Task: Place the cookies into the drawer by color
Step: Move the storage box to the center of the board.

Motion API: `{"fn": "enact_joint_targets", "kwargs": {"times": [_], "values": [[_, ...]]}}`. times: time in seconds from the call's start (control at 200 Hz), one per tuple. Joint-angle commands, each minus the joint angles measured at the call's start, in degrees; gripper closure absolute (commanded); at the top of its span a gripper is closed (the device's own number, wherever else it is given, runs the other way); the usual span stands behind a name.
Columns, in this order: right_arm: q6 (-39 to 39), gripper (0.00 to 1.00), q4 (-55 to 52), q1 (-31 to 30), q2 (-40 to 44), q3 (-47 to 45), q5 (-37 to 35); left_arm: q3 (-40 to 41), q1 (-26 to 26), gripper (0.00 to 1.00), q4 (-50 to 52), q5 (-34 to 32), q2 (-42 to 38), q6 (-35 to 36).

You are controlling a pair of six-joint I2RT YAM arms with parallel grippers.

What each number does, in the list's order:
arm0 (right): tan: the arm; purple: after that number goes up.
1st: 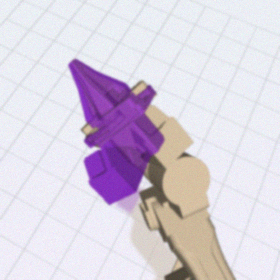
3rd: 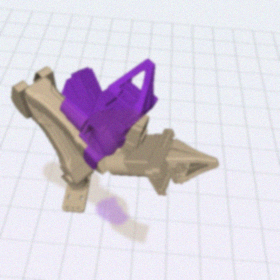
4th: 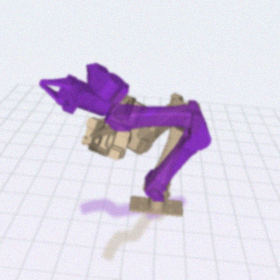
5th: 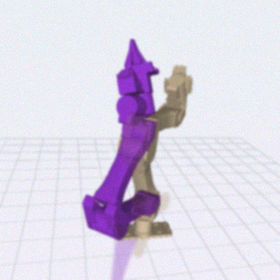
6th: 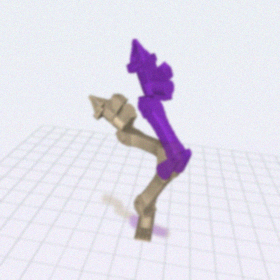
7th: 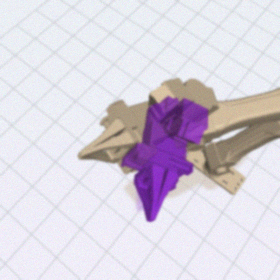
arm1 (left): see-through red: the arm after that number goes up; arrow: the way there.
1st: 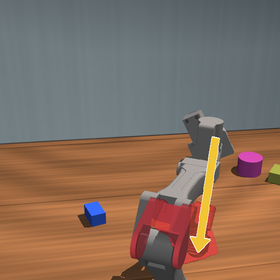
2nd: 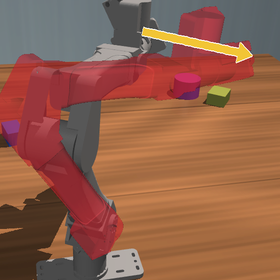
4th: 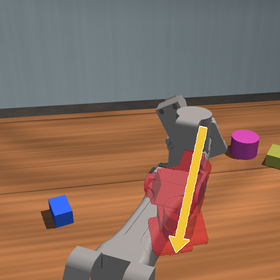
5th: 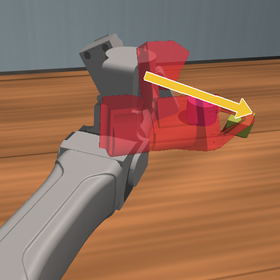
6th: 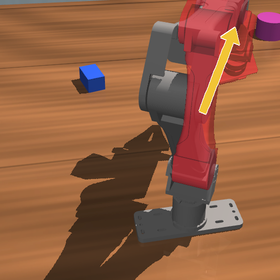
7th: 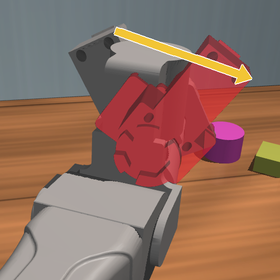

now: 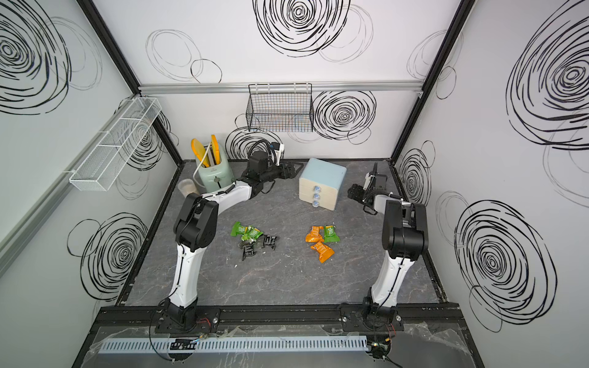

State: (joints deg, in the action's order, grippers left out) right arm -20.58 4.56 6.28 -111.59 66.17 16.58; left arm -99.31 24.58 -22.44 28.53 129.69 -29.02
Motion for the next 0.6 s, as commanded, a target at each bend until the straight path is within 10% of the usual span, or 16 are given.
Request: {"fn": "enact_joint_targets", "kwargs": {"times": [0.0,0.595], "values": [[0.01,0.21,-1.79,-1.18,-1.48,2.74,1.96,-2.88,1.16,0.02,-2.92,3.20,1.32,-3.07],[4.26,0.21,-6.03,-5.39,-5.92,9.68,7.44,-1.35,1.98,0.02,-1.06,10.27,0.87,-7.06]]}}
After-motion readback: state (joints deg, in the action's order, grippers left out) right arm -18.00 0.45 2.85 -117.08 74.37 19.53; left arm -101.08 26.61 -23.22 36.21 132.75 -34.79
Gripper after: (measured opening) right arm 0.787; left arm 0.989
